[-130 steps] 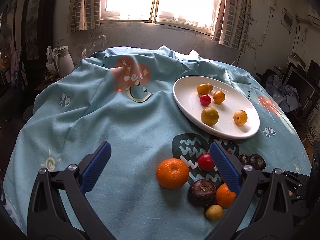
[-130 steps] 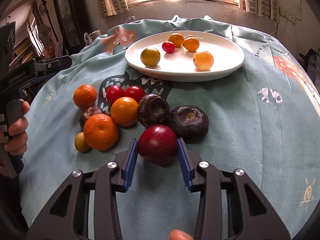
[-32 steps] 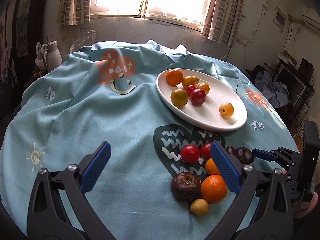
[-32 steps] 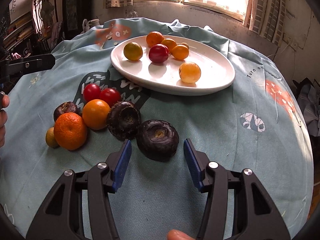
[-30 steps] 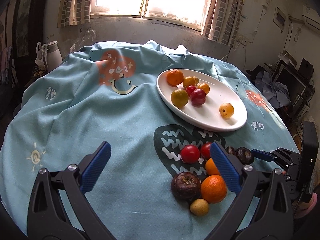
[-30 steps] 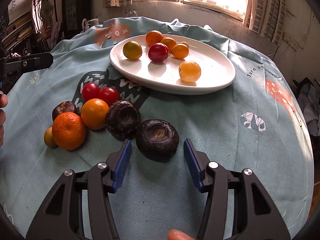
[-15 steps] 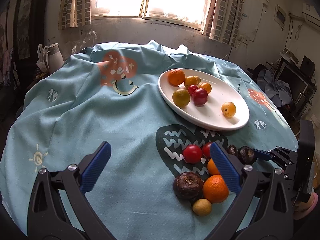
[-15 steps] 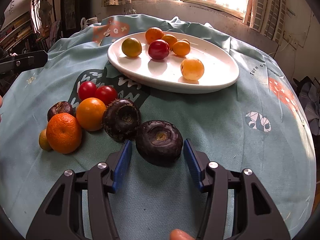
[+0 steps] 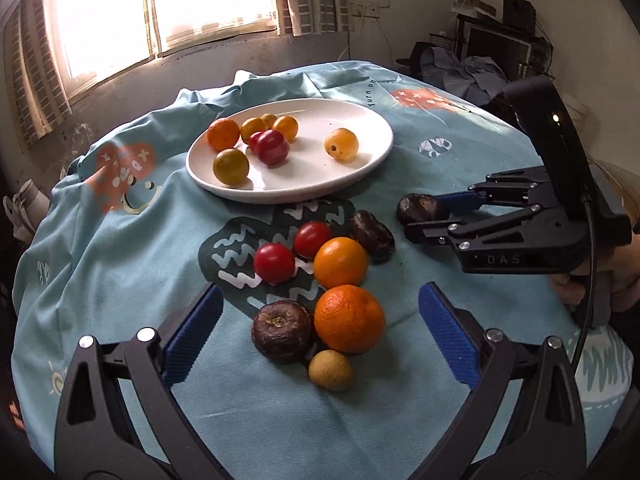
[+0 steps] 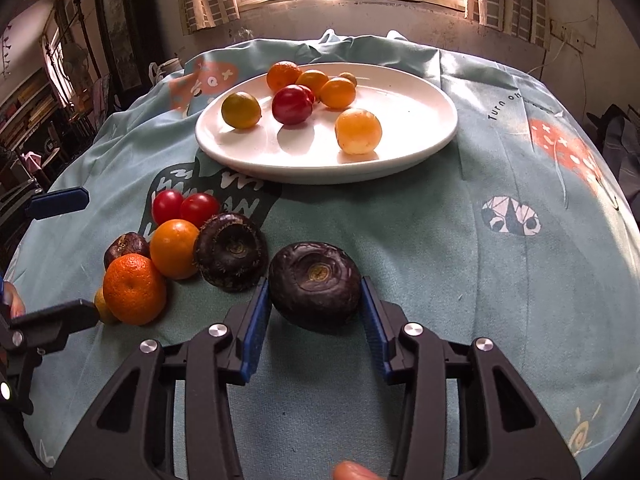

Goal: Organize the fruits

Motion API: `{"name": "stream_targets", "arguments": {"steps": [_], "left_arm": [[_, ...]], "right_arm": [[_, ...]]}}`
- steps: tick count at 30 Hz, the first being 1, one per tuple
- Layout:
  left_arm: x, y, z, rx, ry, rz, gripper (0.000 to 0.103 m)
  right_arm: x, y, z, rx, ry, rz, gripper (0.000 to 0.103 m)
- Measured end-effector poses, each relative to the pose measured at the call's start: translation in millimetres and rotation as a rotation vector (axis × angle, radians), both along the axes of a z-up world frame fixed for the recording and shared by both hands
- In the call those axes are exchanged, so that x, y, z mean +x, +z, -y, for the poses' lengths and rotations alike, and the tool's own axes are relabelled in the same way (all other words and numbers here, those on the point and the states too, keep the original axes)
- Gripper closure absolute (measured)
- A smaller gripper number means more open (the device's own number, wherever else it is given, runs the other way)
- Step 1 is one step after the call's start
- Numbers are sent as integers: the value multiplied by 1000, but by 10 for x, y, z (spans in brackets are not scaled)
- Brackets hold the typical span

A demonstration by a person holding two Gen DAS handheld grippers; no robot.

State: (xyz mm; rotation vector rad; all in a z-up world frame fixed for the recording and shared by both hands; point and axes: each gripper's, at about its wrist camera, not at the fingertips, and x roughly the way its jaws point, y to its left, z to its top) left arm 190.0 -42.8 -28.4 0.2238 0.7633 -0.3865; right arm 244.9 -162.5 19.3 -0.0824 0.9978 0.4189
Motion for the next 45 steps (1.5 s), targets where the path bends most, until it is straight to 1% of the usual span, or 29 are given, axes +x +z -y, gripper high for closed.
{"name": "stream_targets", "arguments": {"steps": [1,3,4,5,6,9,11,13,15,17,19,20,25,28,31,34,36,37,39,42,45], "left_arm": [[-11,-16,29,7,-18,-2,11],[-14,-57,70,9,-54,-26,29],[-16,-86,93,15,-71,-39,33],[-18,-118,118,24,-89,-50,41],[-25,-154,150,36,-104,-58,47],[-32,-237,224,98,-111,-45,47],[-3,-276,226,106,-108,-57,47],[-7,-287,236,116,-111,-43,48],[-4,-304,253,133,-109,-28,51],[-19,-325,276,155,-113,-11,51],[-29,-348,301,190,-108,12,57],[-27,-353,307,192,-109,15,58],[-5,-332,280,167,-103,7,59],[13,-270,219,105,-98,-10,59],[1,-119,102,-1,-91,-4,59],[-37,49,-33,-128,-84,8,59],[3,134,-133,-221,-70,-2,59],[63,166,-168,-251,-54,-15,59],[227,236,-199,-264,-21,-21,59],[563,330,-174,-219,43,4,59],[956,324,-133,-203,87,-9,59]], "right_arm": [[-4,2,-7,-4,0,1,59],[-15,1,-12,-7,1,-1,59],[-13,-2,-9,-5,0,-5,59],[-8,-9,-5,-3,0,-10,59],[-9,-13,-4,-4,1,-11,59],[-5,-11,-4,-7,2,-12,59],[-2,-11,-2,-7,2,-13,59],[-5,-8,0,-7,2,-13,59],[-7,-7,0,-8,2,-14,59],[-9,-4,3,-6,0,-15,59],[-12,-2,9,-5,0,-16,59],[-12,1,14,-2,-1,-17,59],[-8,13,31,11,-6,-26,59],[10,23,78,50,-16,-50,59],[12,69,141,123,-16,-76,59],[-29,158,138,224,38,-77,58],[-60,238,145,282,51,-42,58],[-61,283,152,299,43,-12,58],[-19,356,154,309,9,47,58],[151,416,106,279,-29,117,58],[389,413,59,244,-64,152,58]]}}
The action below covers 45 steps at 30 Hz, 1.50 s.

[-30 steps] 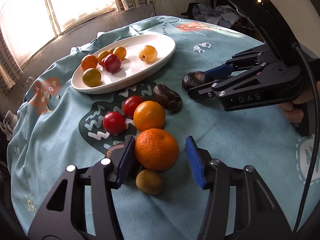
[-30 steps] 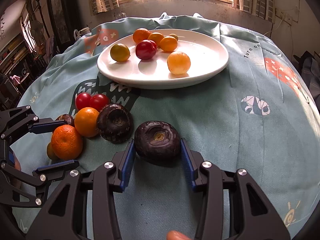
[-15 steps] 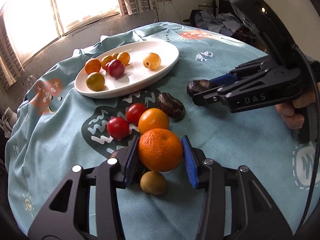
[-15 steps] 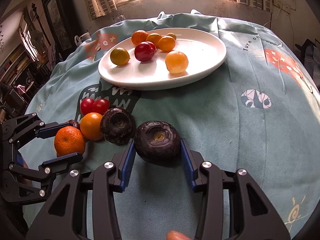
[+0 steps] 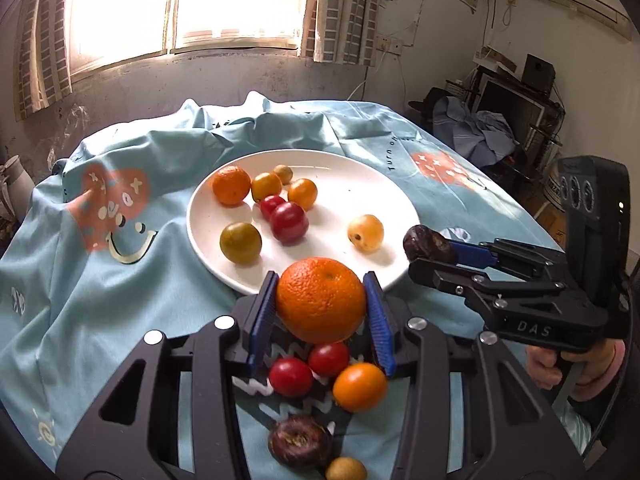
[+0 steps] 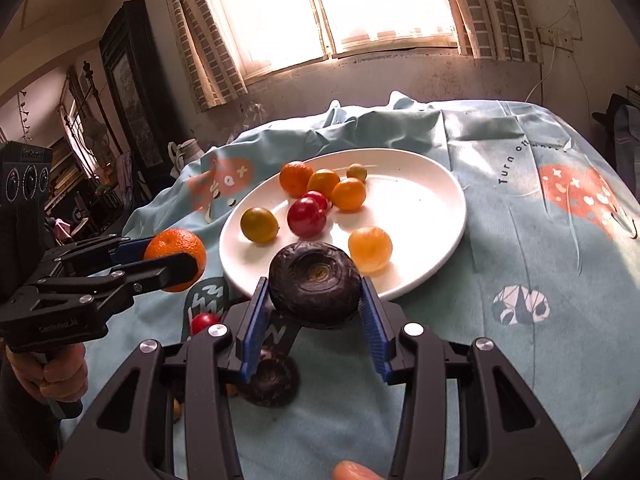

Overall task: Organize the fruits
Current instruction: 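Place the dark mangosteen on the plate with right tool while left places a tangerine, then grasp a dark mangosteen with the right tool while left grasps another mangosteen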

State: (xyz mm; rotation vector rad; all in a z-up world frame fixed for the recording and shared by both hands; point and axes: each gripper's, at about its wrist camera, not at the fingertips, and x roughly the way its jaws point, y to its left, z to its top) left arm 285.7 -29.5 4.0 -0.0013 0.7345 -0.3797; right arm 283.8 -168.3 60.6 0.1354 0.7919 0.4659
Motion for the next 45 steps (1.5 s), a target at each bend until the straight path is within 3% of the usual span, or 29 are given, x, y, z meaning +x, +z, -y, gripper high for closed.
{"name": "stream_targets", "arguments": {"steps": [8,9,11,13,22,26,29,32,36,45], "left_arm": [[592,-217,138,68,73,-45,58],[619,-239,143,77,85,-49,57],[600,-219,115,71,118,-29,32],[521,-153,55,66,156,5,22],[-63,51,-282,-9,198,18,3],[-369,-28,-504,-52,246,40,3],[-493,-165,-645,9,400,25,3],[-489,-191,-745,16,452,-1,3],[-537,-103,-814,-6,459,21,3],[-572,-63,-794,-46,427,2,3]], "right_arm": [[461,-139,-81,-25,-22,-28,57],[482,-155,-83,-25,-21,-27,53],[483,-147,-70,-18,-13,-17,49],[447,-100,-48,-14,-9,-3,49],[153,63,-41,15,10,2,49],[-88,62,-72,11,35,-22,49],[-259,-6,-142,-18,61,-61,49],[-396,-86,-286,-81,131,-102,49],[-519,-207,-513,-306,213,-50,49],[-423,-451,-513,-350,262,-88,49]]}}
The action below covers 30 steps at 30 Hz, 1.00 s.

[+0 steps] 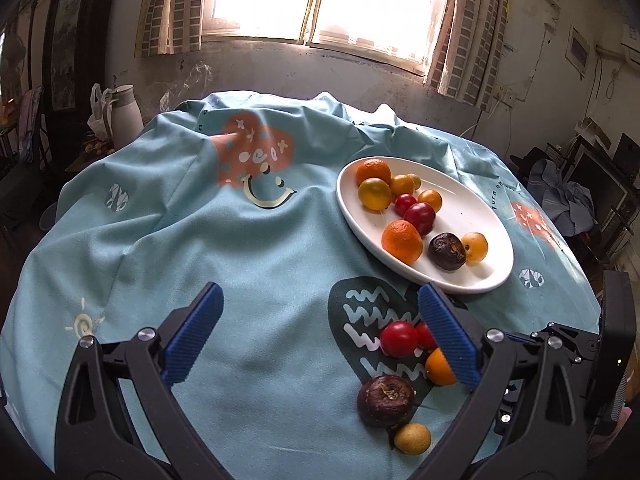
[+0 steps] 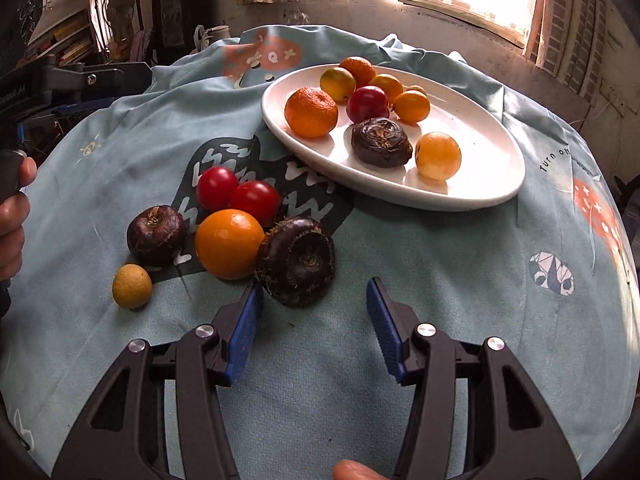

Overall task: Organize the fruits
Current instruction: 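Grasp a dark mangosteen with the right tool while left grasps another mangosteen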

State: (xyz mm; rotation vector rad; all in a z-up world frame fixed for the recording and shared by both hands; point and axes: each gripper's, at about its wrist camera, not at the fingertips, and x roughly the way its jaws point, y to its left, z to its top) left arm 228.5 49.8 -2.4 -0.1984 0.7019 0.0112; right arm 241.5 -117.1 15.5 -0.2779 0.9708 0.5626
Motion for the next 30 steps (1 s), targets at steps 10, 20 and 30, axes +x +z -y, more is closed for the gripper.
{"name": "stream_targets", "arguments": {"steps": [10,20,30], "left_arm": [[-26,6,53,17,-20,7,3],[60,-130,106,63,-61,-52,3],[50,-492,526,119,-341,-254,32]], "right_arm": [[216,-26,-20,131,80,-67,47],[96,66,-86,20,-27,-22,59],[200,202,405,175,-264,-79,59]]}}
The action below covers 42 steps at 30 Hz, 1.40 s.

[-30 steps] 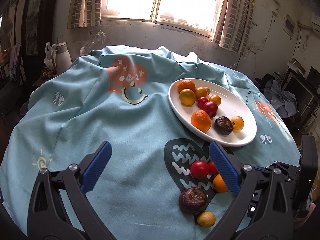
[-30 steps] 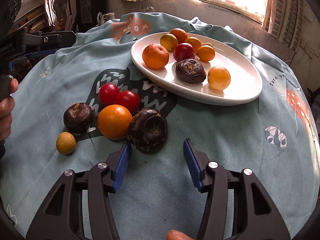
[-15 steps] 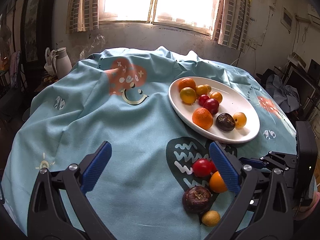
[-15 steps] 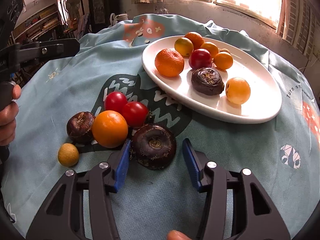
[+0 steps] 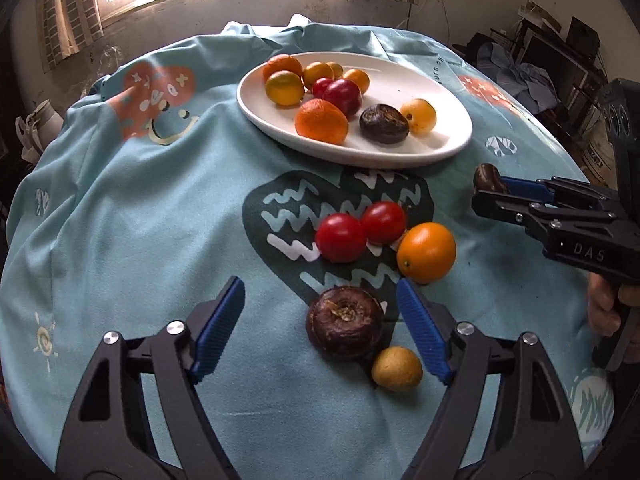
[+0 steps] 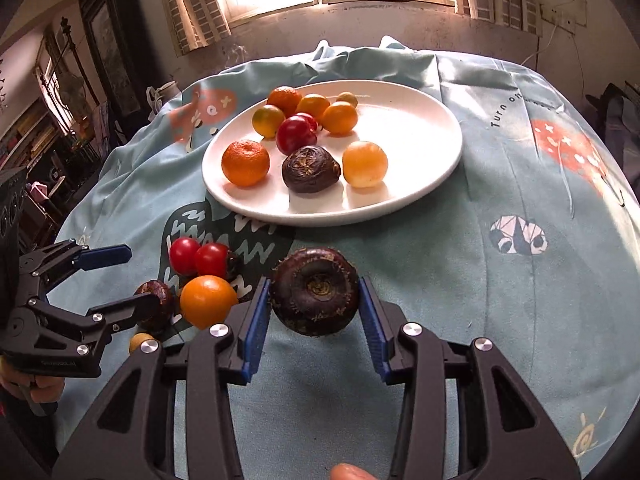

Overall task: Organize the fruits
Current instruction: 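Grasp a dark mangosteen with the right tool while left grasps another mangosteen, then lower both held mangosteens onto the plate and open both tools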

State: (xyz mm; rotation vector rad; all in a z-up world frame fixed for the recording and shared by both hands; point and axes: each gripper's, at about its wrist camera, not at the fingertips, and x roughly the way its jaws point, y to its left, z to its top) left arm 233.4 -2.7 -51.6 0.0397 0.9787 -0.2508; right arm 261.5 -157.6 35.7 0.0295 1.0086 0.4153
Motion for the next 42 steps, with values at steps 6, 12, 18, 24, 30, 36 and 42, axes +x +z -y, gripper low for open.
{"name": "stream_targets", "arguments": {"steps": [6,12,18,24,30,36,42], "left_arm": [[-9,-82,7,-33,-25,-55,42],[-29,-126,95,-9,-58,-66,52],[-38,-112,88,-20,-66,-66,60],[-20,-82,11,-52,-27,-57,60],[-66,53,-189,-199,18,-16,60],[240,354,-257,-253,57,18,60],[1058,536,-56,-200,70,70,60]], "right_arm": [[-4,-56,-41,-4,9,-22,59],[-3,-88,-29,-13,2,-28,59],[2,-96,-27,-21,-5,-27,59],[-11,-73,-27,-17,2,-18,59],[-75,19,-22,87,57,-17,59],[88,284,-19,133,42,109,59],[630,288,-31,77,-23,215,59]]}}
